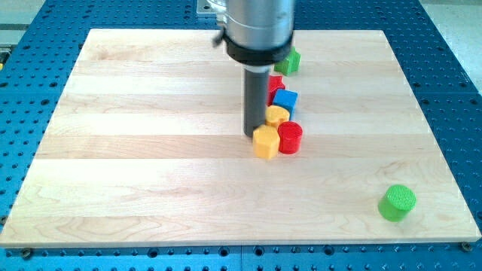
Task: Form a diagonal line with yellow blocks and circles
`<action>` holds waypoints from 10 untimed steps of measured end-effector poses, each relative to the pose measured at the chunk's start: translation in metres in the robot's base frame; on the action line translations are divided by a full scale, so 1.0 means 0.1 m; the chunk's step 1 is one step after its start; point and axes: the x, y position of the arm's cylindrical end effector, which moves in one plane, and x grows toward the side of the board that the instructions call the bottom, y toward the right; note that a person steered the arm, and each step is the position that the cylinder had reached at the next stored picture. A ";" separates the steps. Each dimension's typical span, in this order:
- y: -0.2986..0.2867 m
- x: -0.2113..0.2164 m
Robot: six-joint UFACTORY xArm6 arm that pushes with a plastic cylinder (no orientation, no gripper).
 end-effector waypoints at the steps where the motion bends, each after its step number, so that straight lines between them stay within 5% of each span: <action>1: 0.13 0.06; 2: -0.34 0.05; 10: -0.55 -0.21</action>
